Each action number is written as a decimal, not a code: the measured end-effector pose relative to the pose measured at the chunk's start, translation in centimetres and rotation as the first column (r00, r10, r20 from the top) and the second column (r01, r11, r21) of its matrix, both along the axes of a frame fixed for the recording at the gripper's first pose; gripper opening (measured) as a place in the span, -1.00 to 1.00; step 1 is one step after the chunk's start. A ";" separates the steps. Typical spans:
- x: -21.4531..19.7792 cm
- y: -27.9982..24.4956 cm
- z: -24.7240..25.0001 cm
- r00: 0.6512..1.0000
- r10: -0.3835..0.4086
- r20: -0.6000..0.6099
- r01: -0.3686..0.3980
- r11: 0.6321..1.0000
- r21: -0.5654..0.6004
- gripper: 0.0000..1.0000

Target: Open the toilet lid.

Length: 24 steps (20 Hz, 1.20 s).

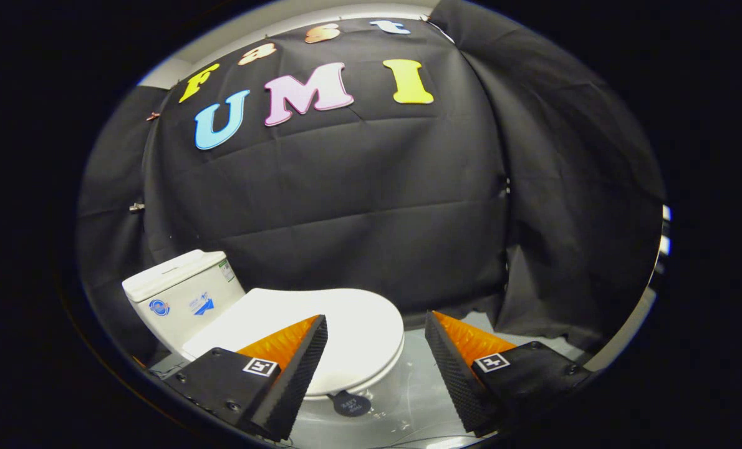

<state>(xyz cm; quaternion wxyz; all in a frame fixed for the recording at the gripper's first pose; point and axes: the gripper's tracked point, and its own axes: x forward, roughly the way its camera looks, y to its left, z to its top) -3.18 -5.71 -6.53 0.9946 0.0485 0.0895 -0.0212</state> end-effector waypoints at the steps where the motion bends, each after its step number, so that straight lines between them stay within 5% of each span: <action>1: -0.2 -0.2 -1.0 1.000 -0.009 -0.015 0.009 0.999 0.039 0.97; 8: -1.5 -0.4 -9.5 0.982 -0.002 -0.187 0.067 0.936 0.346 0.84; 14: -1.6 0.5 -13.1 0.954 0.042 -0.298 0.171 0.738 0.653 0.80; 16: -1.5 1.2 -14.2 0.952 0.068 -0.297 0.169 0.693 0.701 0.31; 18: -1.5 2.5 -14.3 0.948 0.124 -0.294 0.154 0.628 0.762 0.32; 19: -1.6 2.7 -14.3 0.945 0.143 -0.294 0.156 0.592 0.790 0.11; 20: -1.3 2.9 -14.3 0.949 0.144 -0.280 0.149 0.579 0.802 -0.10; 22: -1.1 3.2 -14.8 0.954 0.138 -0.267 0.137 0.590 0.796 -0.11; 24: -1.1 3.5 -14.4 0.951 0.157 -0.266 0.140 0.548 0.825 -0.48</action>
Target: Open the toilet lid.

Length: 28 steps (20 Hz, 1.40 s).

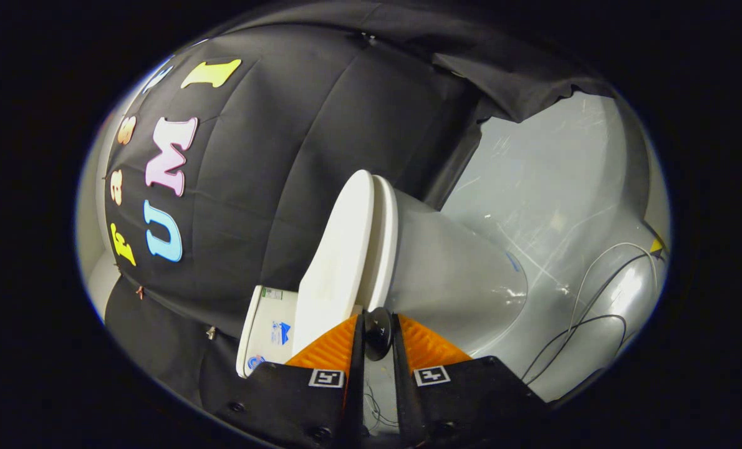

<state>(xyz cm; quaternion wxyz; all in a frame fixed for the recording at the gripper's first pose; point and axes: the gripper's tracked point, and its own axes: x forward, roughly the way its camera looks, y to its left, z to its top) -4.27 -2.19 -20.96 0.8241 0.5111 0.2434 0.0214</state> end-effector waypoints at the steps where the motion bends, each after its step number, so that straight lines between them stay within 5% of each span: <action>1: 0.1 -0.1 -0.3 1.000 -0.001 -0.006 0.001 1.000 0.016 -0.47; 6: 0.7 0.0 -0.7 0.999 -0.039 -0.018 0.041 0.992 0.123 -0.86; 15: 0.4 0.1 0.8 0.999 -0.043 -0.033 0.045 0.998 0.049 -0.87; 28: 0.9 4.4 12.4 0.998 -0.025 0.065 0.035 0.987 -0.158 -0.90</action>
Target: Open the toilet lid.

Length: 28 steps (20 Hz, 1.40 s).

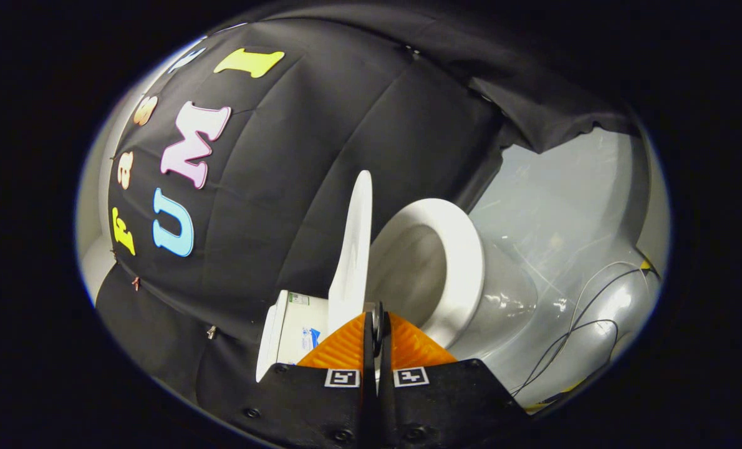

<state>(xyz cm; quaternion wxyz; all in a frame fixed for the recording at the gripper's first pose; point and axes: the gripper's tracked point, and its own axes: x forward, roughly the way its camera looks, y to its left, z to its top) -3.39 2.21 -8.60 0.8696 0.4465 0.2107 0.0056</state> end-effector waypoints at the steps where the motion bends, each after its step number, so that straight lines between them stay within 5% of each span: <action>1: 0.0 0.6 0.7 1.000 0.000 0.007 0.000 1.000 -0.016 -0.89; 17: 0.2 11.0 11.4 0.995 0.064 0.079 -0.033 0.937 -0.347 -0.87; 28: 0.8 22.1 16.4 0.990 0.091 0.105 -0.003 0.770 -0.638 -0.87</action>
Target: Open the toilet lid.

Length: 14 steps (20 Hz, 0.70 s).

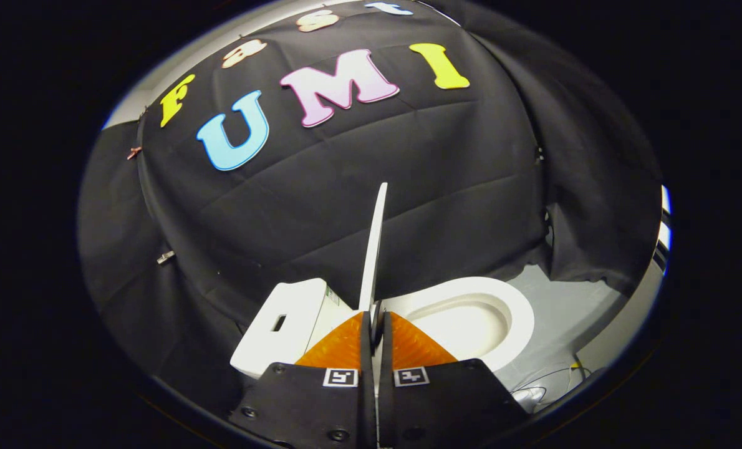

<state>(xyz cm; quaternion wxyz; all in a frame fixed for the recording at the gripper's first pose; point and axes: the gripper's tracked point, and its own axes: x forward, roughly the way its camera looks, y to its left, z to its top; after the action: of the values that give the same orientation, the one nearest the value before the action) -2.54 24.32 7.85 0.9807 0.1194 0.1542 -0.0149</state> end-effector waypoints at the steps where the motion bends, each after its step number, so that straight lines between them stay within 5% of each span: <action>1: 0.0 1.0 0.1 1.000 -0.007 0.003 0.007 0.999 -0.032 -0.87; 14: 0.7 14.0 0.9 0.998 -0.032 0.051 0.046 0.952 -0.304 -0.87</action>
<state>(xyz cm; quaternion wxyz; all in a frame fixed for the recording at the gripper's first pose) -1.82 38.33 8.77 0.9901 -0.0301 0.1256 -0.0554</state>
